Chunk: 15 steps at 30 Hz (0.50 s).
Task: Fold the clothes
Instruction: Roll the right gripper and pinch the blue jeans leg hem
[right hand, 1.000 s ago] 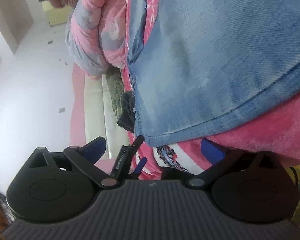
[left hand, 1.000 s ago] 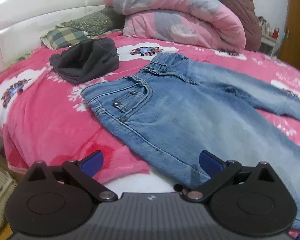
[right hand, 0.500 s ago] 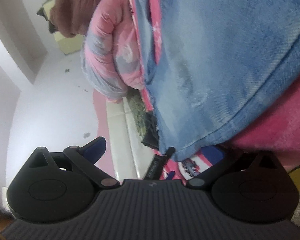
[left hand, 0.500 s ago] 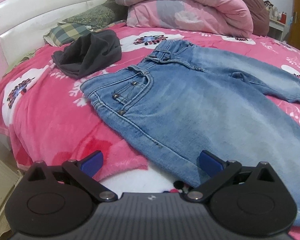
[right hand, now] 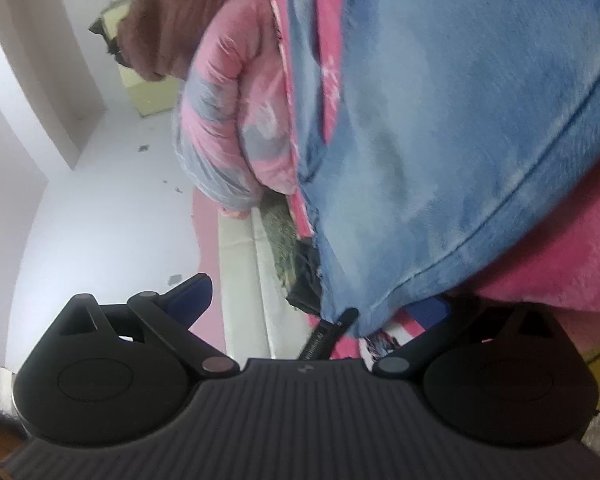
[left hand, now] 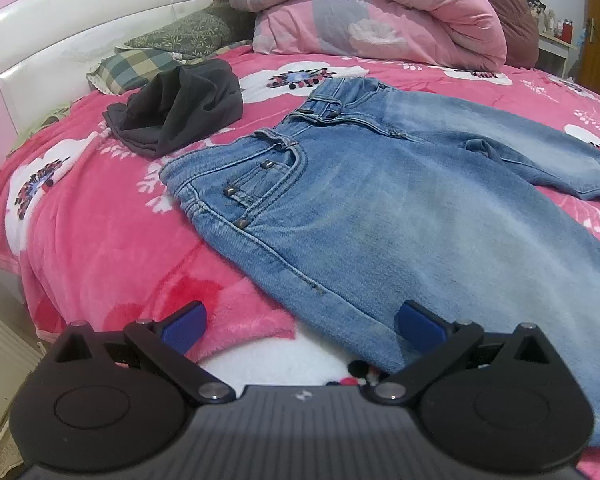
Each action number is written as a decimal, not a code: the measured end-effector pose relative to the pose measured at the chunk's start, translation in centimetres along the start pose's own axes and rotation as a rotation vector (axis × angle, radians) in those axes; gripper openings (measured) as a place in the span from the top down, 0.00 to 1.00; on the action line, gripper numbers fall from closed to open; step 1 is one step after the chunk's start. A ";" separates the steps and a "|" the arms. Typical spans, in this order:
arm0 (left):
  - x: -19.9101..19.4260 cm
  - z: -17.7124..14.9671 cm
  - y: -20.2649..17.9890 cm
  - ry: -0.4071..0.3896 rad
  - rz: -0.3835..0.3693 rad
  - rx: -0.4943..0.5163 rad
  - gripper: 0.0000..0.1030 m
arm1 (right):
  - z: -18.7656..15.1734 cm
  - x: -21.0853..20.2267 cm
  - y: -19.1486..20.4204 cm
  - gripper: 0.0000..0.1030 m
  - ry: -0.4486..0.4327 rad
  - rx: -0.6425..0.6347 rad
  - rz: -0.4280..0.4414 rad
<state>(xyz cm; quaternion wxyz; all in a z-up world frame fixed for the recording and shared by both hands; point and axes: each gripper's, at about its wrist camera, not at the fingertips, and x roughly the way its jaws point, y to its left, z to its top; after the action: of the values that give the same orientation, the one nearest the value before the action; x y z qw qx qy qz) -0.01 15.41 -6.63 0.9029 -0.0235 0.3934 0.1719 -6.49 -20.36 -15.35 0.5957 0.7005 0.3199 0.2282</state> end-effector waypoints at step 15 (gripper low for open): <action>0.2 -0.2 -0.2 -0.003 0.005 0.000 0.00 | -0.4 0.8 -0.7 0.08 0.054 -0.007 -0.026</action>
<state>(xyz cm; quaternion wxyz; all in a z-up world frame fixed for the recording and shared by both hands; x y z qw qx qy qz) 0.02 15.28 -6.87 0.9030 -0.0222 0.3923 0.1740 -6.29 -19.47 -15.98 0.5924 0.6877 0.3442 0.2401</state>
